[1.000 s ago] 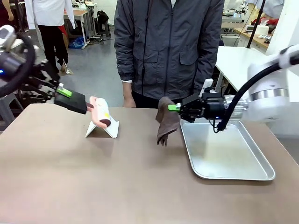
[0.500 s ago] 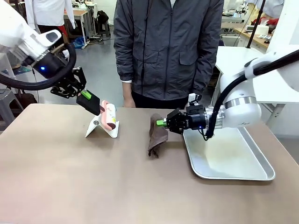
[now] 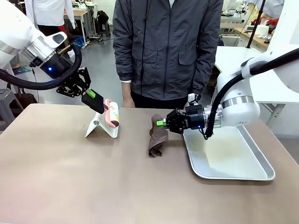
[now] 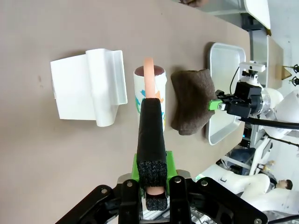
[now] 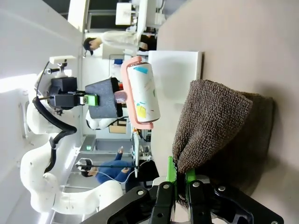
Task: Clean the surface of the table.
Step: Return the Lint Roller and towel to their original positions.
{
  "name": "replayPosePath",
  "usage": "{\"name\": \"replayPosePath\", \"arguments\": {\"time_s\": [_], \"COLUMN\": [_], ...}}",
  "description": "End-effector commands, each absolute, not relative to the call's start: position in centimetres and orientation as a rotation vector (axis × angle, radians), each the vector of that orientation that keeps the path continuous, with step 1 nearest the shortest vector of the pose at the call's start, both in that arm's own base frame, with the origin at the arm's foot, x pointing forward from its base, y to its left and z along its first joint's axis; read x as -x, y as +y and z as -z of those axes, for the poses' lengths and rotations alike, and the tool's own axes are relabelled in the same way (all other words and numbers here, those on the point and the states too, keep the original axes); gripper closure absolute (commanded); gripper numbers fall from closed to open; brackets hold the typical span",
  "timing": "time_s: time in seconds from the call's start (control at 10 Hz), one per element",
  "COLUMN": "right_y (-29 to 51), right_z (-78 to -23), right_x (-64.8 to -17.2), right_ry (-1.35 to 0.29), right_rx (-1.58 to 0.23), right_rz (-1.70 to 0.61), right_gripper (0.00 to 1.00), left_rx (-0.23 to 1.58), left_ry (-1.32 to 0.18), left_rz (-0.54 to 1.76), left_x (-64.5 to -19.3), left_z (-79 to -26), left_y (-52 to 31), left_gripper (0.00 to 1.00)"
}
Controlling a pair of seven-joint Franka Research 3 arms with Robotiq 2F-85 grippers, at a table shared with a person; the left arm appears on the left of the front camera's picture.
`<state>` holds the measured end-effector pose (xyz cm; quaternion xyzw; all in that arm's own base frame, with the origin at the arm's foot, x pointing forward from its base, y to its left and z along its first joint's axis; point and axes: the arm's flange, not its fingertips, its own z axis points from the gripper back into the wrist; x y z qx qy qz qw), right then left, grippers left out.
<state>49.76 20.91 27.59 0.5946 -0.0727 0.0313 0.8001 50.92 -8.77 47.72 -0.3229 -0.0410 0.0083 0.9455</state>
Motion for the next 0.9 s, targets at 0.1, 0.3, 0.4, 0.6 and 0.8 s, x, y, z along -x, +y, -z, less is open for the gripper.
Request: {"name": "replayPosePath", "arguments": {"time_s": [0.1,0.3,0.4,0.6,0.8], "right_y": [20.9,22.4,22.6,23.4,23.5], "right_z": [-27.6,-31.1,-32.2,-32.5,-32.3], "right_x": [-49.8,-50.4,-50.5,-50.9,-51.1], "right_ry": [-0.156,-0.214,-0.201,-0.154,-0.168], "right_rx": [-1.275,-1.151,-1.136,-1.117,-1.057], "right_rz": [-0.067,-0.113,-0.117,-0.116,-0.075], "right_gripper": [0.92,0.92,0.92,0.92,0.92], "left_rx": [0.658,0.576,0.568,0.523,0.55], "left_ry": [-0.083,0.081,0.125,0.102,0.075], "left_rz": [-0.017,0.125,0.145,0.092,0.09], "left_x": [-50.9,-52.5,-53.1,-54.3,-55.0], "left_z": [-47.7,-48.8,-49.2,-49.3,-48.8], "left_y": [-8.8,-9.9,-10.0,-10.7,-11.6], "left_gripper": [0.78,0.78,0.78,0.78,0.78]}}
